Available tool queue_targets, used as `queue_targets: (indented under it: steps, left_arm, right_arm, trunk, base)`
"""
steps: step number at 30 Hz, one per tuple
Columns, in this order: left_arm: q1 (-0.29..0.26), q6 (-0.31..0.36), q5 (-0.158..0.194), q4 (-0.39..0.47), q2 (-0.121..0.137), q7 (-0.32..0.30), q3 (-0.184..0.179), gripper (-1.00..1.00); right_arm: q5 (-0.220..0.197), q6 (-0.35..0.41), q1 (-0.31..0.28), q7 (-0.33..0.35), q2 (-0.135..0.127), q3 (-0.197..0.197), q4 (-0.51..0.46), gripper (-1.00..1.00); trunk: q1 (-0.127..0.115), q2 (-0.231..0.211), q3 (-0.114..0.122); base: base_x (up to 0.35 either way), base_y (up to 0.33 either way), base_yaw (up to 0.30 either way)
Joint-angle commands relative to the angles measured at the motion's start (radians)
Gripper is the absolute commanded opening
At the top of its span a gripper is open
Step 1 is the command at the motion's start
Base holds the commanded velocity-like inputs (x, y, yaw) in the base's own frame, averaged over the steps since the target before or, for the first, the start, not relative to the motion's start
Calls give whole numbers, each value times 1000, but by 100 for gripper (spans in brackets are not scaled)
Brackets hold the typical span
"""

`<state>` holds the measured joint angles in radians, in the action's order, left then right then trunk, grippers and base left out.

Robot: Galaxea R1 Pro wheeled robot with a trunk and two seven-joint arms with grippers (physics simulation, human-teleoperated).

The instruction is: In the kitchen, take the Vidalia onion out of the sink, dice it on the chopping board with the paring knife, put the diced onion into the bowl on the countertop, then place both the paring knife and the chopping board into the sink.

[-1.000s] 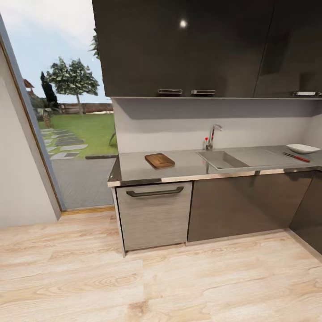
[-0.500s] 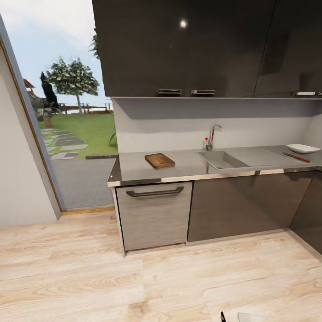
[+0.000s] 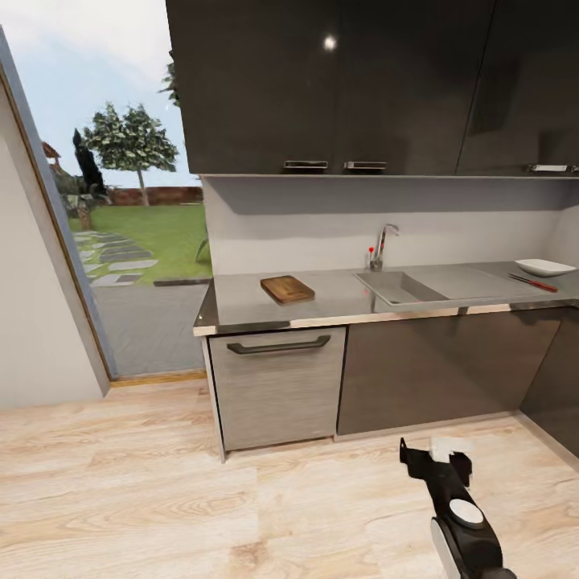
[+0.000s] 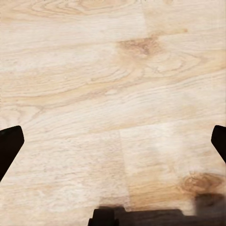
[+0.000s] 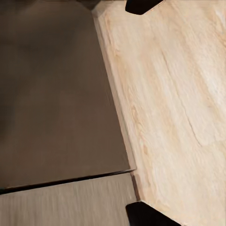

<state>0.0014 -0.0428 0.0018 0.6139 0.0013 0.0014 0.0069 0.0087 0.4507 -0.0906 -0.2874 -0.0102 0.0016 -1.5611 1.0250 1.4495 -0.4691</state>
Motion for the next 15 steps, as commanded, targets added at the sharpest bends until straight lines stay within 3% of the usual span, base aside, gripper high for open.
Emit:
queue_targets:
  steps: [1,4,7,8,10,11,15]
  left_arm:
    - [0,-2,1,1,-1,0,1,100]
    - [0,-2,1,0,-3,0,1,100]
    - [0,-2,1,0,-3,0,1,100]
    - [0,-2,1,0,-3,0,1,100]
    - [0,-2,2,0,-3,0,1,100]
    - [0,-2,2,-1,-4,0,1,100]
    - [0,-2,3,-2,-4,0,1,100]
  right_arm:
    - [-1,90,-102,-13,0,2,-19,100]
    - [-3,226,-269,-16,2,17,-26,100]
    - [-4,278,-350,-17,7,47,-25,100]
    - [-4,325,-428,-18,16,72,-24,100]
    - [-4,362,-487,-19,25,83,-23,100]
    - [-4,407,-562,-19,45,89,-19,100]
    - [-5,451,-674,-18,70,93,12,100]
  trunk:
    - [0,1,-1]
    - [0,1,-1]
    - [0,1,-1]
    - [0,1,-1]
    - [0,1,-1]
    - [0,1,-1]
    - [0,1,-1]
  base:
    - [0,0,0]
    - [0,0,0]
    - [0,0,0]
    - [0,0,0]
    - [0,0,0]
    - [0,0,0]
    - [0,0,0]
